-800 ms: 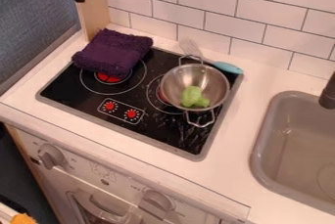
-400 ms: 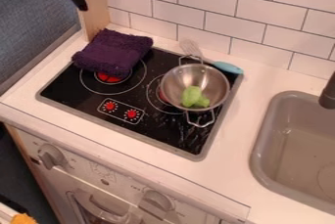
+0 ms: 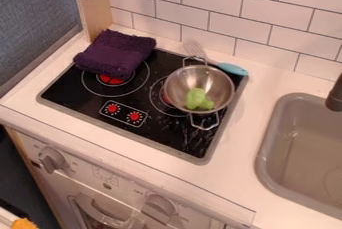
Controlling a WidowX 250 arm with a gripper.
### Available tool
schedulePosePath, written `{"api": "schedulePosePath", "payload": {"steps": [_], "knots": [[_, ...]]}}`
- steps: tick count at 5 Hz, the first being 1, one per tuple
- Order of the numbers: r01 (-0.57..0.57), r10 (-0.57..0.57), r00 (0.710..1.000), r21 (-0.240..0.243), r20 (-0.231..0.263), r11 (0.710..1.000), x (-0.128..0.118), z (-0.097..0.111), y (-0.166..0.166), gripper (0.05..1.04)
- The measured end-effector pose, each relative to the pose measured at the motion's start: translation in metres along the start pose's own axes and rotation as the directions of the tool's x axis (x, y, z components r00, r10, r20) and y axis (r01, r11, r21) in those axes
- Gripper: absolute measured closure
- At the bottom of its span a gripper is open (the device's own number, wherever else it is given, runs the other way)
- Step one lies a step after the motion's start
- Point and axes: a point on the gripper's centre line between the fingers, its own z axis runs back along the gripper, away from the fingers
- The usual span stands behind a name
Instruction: Moved the violet cloth to the left bottom corner of the stove
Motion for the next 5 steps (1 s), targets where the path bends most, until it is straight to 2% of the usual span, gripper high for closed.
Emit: {"api": "schedulePosePath", "payload": {"steps": [1,2,3,4,5], "knots": [[0.017,-0.016,0.999,0.033,-0.035,0.999,-0.004,-0.014,0.013,0.083],[0.033,-0.025,0.995,0.083,-0.094,0.996,-0.022,-0.039,0.032,0.083],[0.03,-0.017,0.993,0.117,-0.114,0.993,-0.032,-0.058,0.043,0.083],[0.041,-0.024,0.99,0.128,-0.136,0.991,-0.04,-0.073,0.041,0.083],[0.071,-0.054,0.989,0.116,-0.14,0.991,-0.045,-0.079,0.029,0.083]]}}
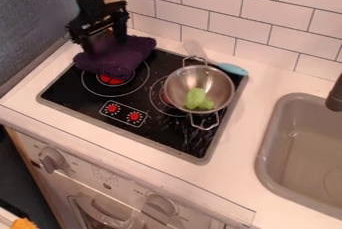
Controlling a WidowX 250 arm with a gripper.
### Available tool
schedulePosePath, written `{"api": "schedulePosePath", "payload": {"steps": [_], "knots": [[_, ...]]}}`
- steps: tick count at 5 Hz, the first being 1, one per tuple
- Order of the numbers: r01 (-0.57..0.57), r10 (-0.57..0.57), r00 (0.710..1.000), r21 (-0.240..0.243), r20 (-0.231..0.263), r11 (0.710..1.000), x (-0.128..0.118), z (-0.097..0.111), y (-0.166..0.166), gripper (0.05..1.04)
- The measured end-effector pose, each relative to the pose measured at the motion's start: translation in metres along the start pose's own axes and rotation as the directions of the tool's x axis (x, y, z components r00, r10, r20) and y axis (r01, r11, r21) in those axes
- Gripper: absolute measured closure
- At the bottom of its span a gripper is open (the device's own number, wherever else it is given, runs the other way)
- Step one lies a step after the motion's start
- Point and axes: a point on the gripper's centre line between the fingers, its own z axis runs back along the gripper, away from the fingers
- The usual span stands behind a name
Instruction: Moved the violet cloth to the left bottom corner of the stove
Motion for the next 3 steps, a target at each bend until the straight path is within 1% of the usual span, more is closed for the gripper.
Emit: {"api": "schedulePosePath", "payload": {"steps": [1,2,3], "knots": [[-0.001,0.002,1.0,0.016,-0.016,1.0,-0.008,-0.01,0.01,0.082],[-0.014,0.015,1.0,0.061,-0.024,0.998,-0.019,-0.012,0.031,0.083],[-0.076,0.078,0.996,0.059,-0.041,0.995,-0.026,-0.009,0.045,0.083]]}}
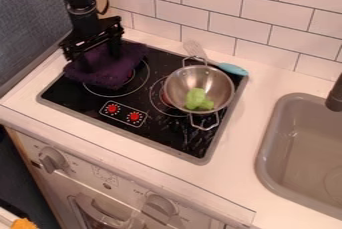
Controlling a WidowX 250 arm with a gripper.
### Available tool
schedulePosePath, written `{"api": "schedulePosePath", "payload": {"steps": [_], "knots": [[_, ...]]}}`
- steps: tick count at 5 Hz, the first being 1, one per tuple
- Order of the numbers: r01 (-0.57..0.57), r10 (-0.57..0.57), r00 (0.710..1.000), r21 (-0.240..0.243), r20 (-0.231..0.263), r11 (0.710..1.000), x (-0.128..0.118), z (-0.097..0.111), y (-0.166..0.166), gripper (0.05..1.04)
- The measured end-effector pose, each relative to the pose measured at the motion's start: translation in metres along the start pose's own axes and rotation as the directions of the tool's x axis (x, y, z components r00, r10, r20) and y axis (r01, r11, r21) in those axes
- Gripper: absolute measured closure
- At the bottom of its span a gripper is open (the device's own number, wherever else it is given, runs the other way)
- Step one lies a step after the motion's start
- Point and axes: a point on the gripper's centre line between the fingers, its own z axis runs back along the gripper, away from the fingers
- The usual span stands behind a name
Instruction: Moved the violet cloth to the left bottom corner of the stove
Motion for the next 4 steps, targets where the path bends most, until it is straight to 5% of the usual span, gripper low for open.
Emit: {"api": "schedulePosePath", "payload": {"steps": [1,3,4], "knots": [[-0.025,0.024,1.0,0.073,0.011,0.997,-0.006,0.002,0.018,0.082],[-0.175,0.175,0.985,0.097,0.009,0.98,-0.018,0.011,0.07,0.083],[-0.24,0.241,0.97,0.073,-0.013,0.968,-0.023,0.009,0.084,0.083]]}}
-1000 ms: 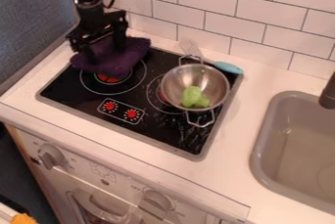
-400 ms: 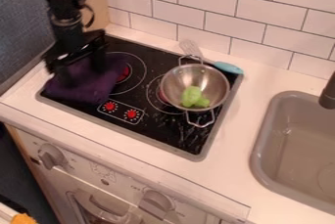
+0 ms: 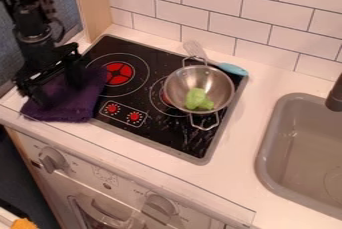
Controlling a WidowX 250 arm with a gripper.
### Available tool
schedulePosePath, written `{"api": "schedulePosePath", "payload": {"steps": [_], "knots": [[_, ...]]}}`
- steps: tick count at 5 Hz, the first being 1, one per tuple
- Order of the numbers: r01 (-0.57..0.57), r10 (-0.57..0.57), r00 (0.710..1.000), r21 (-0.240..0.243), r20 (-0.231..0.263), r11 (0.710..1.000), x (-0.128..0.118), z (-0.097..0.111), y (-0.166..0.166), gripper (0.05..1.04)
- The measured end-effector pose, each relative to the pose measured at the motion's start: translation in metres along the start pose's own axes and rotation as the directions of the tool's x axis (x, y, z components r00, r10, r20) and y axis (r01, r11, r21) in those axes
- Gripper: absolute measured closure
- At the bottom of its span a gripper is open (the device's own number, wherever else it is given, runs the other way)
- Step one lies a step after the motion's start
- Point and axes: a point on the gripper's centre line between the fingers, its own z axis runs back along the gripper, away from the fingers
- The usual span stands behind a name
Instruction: Moved the violet cloth to the left bottom corner of the stove
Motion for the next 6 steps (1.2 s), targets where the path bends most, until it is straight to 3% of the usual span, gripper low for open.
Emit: {"api": "schedulePosePath", "payload": {"steps": [2,3,4,5,6], "knots": [[-0.006,0.006,1.0,-0.004,0.0,1.0,-0.001,0.0,0.002,0.083],[-0.001,0.001,1.0,-0.036,-0.007,0.999,-0.002,0.005,-0.006,0.083],[0.031,-0.03,0.999,-0.132,0.011,0.991,-0.002,0.029,-0.036,0.083],[0.065,-0.065,0.998,-0.154,0.003,0.986,-0.007,0.047,-0.054,0.083],[0.112,-0.105,0.993,-0.201,0.046,0.973,-0.014,0.079,-0.067,0.083]]}}
